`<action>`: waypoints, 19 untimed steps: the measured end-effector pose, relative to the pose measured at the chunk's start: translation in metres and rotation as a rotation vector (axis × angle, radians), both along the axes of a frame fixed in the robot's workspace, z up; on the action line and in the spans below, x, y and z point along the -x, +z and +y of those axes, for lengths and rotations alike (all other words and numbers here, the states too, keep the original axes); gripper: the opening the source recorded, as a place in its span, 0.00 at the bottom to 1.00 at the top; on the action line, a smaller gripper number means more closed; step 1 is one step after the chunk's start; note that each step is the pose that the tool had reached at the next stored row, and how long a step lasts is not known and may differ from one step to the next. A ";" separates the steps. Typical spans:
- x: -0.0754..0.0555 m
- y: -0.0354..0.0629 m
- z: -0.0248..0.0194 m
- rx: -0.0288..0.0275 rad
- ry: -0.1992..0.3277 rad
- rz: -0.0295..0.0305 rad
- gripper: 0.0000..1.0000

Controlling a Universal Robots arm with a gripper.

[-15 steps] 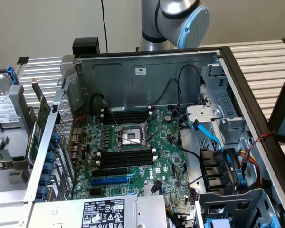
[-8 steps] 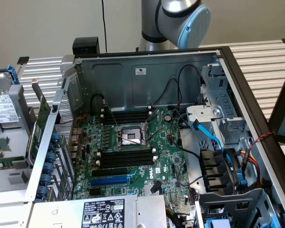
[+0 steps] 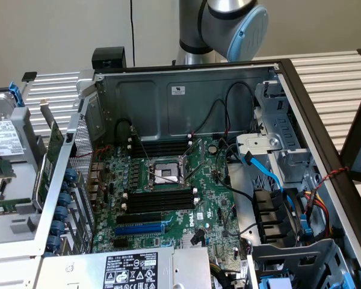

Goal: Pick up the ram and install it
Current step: 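Pick up the ram and move it above insertion slot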

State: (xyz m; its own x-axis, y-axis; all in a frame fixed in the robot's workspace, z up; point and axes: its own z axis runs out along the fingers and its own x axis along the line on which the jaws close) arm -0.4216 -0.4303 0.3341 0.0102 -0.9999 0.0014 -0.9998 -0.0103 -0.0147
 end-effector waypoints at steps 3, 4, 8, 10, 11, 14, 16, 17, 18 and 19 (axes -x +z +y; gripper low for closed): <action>-0.009 0.0136 -0.0035 -0.0026 0.000 0.0001 0.14; -0.012 0.0181 -0.0043 -0.0036 0.000 0.0002 0.14; -0.027 0.0364 -0.0062 -0.0071 0.000 0.0002 0.14; -0.036 0.0450 -0.0063 -0.0070 0.000 0.0008 0.14; -0.040 0.0490 -0.0063 -0.0071 0.000 0.0011 0.14; -0.054 0.0608 -0.0064 -0.0070 0.000 0.0024 0.14; -0.063 0.0684 -0.0064 -0.0069 0.000 0.0034 0.14; -0.067 0.0721 -0.0064 -0.0070 0.000 0.0038 0.14; -0.072 0.0755 -0.0064 -0.0071 0.000 0.0044 0.14; -0.076 0.0789 -0.0064 -0.0071 0.000 0.0052 0.14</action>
